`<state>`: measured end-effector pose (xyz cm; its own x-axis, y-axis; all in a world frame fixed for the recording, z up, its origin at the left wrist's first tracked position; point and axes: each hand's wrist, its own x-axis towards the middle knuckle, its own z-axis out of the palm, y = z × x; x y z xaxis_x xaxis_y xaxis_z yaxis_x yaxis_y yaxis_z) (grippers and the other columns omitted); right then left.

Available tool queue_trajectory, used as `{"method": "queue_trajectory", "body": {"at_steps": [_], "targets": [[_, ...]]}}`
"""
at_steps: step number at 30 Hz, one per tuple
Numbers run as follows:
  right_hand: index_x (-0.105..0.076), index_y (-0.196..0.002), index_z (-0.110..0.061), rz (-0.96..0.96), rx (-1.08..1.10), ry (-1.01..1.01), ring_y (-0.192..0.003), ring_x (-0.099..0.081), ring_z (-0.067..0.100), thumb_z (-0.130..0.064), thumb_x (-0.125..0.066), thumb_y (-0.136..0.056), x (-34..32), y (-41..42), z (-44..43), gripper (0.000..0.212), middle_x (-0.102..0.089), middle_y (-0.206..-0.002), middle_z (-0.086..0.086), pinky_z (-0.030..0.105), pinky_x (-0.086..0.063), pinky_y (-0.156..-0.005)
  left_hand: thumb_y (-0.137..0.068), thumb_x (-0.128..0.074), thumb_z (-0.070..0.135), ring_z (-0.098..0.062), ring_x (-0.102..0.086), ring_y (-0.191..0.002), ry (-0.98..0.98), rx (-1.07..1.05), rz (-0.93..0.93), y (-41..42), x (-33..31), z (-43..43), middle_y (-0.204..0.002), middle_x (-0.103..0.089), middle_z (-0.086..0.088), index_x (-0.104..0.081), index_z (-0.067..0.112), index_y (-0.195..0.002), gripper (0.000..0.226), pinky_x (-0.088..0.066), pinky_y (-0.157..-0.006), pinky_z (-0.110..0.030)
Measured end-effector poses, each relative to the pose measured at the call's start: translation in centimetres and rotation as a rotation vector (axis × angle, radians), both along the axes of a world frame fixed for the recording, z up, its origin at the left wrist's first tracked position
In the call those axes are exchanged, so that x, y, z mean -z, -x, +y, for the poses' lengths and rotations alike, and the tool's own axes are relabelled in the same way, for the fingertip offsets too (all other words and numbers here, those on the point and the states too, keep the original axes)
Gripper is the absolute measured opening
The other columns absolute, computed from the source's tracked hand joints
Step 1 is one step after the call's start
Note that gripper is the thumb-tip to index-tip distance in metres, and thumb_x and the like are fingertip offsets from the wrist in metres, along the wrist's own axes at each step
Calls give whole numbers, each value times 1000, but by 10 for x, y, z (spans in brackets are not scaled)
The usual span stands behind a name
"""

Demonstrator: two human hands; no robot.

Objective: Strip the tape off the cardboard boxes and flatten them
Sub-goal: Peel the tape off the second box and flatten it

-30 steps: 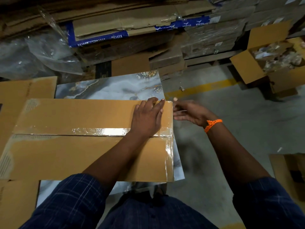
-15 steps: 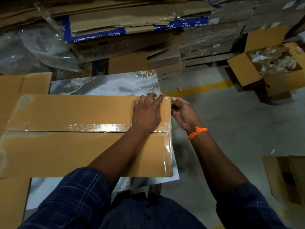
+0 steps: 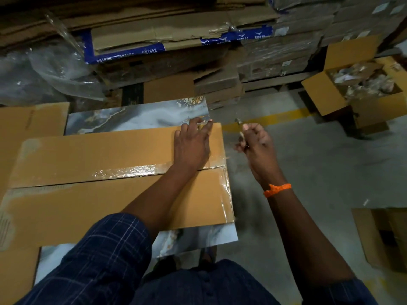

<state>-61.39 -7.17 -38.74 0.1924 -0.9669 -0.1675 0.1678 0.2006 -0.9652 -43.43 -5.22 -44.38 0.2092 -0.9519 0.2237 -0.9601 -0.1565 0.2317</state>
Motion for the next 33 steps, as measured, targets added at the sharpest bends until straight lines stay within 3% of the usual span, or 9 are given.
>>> {"method": "queue_trajectory", "body": {"at_steps": [3, 8, 13, 17, 20, 23, 27, 30, 33], "targets": [[-52, -96, -17, -18, 65, -24, -45, -33, 6, -19, -53, -104, -13, 18, 27, 8, -39, -54, -8, 21, -33, -44, -98, -52, 28, -27, -53, -113, 9, -9, 2, 3, 1, 0, -138, -52, -2, -56, 34, -140, 43, -41, -88, -41], [-61, -112, -16, 898, -291, 199, -71, -62, 16, -38, -77, -86, 8, 18, 58, 38, -68, -79, 0, 28, -45, -62, -99, -52, 28, -26, -50, -112, 16, 6, 11, 3, 0, -1, -134, -50, -2, -55, 36, -141, 43, -39, -89, -41], [-69, -91, -3, 1233, -430, 475, -89, -62, 37, -21, -62, -92, -7, 16, 69, 20, -67, -90, 22, 31, -36, -68, -97, -55, 22, -26, -49, -106, 17, 10, 13, 2, 1, -1, -122, -49, -4, -57, 38, -140, 46, -36, -86, -40], [-60, -64, -15, 1011, -525, 467, -84, -53, 18, -42, -49, -77, -21, 52, 89, 32, -55, -81, 9, 25, -40, -71, -97, -53, 20, -26, -48, -103, 9, 18, 8, 3, 1, -3, -116, -48, -5, -57, 38, -139, 46, -35, -84, -39], [-57, -67, -22, 827, -486, 411, -107, -59, 8, -37, -54, -78, -17, 72, 106, 19, -62, -106, 0, 17, -45, -85, -98, -51, 19, -27, -48, -105, -12, 16, 58, 3, -2, -4, -117, -48, -6, -58, 36, -138, 44, -36, -86, -40], [-55, -70, -15, 588, -452, 273, -127, -58, 5, -21, -71, -88, -3, 72, 115, 24, -68, -126, 0, 26, -48, -100, -101, -50, 27, -29, -54, -99, 56, 135, 190, 6, -16, 2, -111, -53, -9, -67, 26, -127, 31, -46, -84, -42], [-55, -80, -13, 327, -285, 18, -99, -72, 35, -19, -78, -87, 16, 60, 116, 25, -76, -94, 13, 46, -53, -87, -102, -46, 42, -24, -52, -86, 1, 604, 228, 29, -20, 61, -95, -53, -6, -72, 24, -116, 34, -43, -69, -35], [-54, -81, -18, 423, -216, 47, -73, -66, 21, -20, -72, -90, 22, 53, 121, 20, -70, -73, 2, 49, -52, -78, -99, -48, 42, -26, -51, -88, -16, 634, 168, 35, -2, 97, -97, -51, -4, -71, 31, -115, 30, -37, -75, -37], [-50, -78, -14, 583, -102, 122, -64, -49, 10, -26, -66, -85, 17, 59, 153, 21, -52, -67, -8, 36, -44, -64, -101, -46, 46, -27, -50, -88, -44, 586, 186, 37, -2, 90, -96, -49, -3, -71, 33, -108, 29, -38, -77, -39]]}}
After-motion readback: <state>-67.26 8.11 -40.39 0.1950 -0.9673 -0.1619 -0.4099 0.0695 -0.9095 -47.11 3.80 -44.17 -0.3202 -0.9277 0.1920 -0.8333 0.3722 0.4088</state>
